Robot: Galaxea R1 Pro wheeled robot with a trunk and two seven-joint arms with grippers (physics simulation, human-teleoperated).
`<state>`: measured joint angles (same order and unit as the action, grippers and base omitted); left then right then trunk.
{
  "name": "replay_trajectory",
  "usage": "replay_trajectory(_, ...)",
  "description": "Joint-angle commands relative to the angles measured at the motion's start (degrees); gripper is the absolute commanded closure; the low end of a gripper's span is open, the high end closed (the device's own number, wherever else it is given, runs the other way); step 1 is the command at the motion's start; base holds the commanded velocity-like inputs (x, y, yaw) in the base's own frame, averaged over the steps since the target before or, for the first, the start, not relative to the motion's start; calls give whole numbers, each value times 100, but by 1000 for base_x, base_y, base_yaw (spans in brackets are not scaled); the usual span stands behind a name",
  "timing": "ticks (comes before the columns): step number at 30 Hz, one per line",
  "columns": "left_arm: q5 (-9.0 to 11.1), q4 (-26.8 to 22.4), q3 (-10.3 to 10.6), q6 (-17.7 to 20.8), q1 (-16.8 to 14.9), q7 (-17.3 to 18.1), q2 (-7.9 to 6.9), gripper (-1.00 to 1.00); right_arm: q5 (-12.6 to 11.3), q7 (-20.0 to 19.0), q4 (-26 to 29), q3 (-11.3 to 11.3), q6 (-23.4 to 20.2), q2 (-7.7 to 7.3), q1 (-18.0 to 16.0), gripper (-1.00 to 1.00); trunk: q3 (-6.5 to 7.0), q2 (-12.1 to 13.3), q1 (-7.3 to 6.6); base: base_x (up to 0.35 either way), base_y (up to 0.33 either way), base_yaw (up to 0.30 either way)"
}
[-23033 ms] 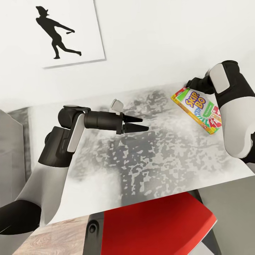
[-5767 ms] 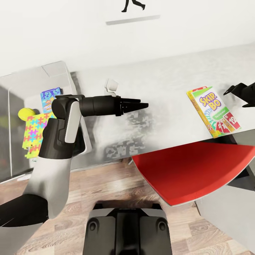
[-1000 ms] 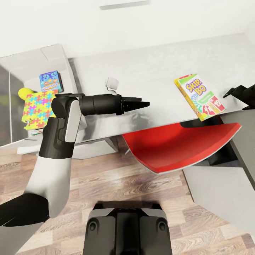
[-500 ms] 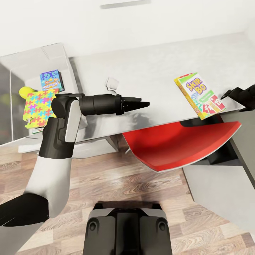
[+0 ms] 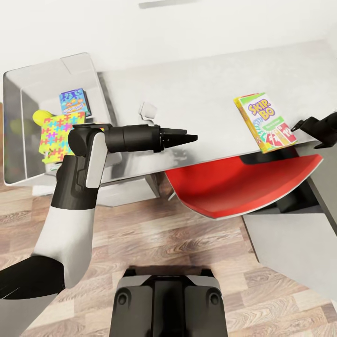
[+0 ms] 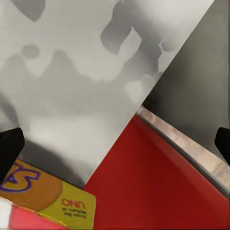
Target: Put all the toys in the child's room - the three board games (two on the bed and one on the table), the two jigsaw puzzles on the table, and the tennis ball on the table - inside the toy box on the table in the child's room.
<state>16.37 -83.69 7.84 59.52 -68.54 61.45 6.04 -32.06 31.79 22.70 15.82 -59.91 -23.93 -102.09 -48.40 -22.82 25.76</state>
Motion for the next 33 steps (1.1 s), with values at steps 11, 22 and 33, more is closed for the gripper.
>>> replay_trajectory(11, -4, 2, -2, 24, -4, 17, 3, -100, -55, 69, -11, 17, -9, 8, -4, -100, -7, -9, 2, -143, 100, 0)
replay_trajectory(22, -6, 2, -8, 24, -5, 17, 2, -100, -55, 73, -11, 17, -9, 20, -4, -100, -7, -9, 2, 9, 227, 0)
replay_trajectory(33, -3, 2, -3, 24, -6, 17, 10, -100, -55, 80, -11, 13, -9, 17, -4, -100, -7, -9, 2, 14, 60, 0)
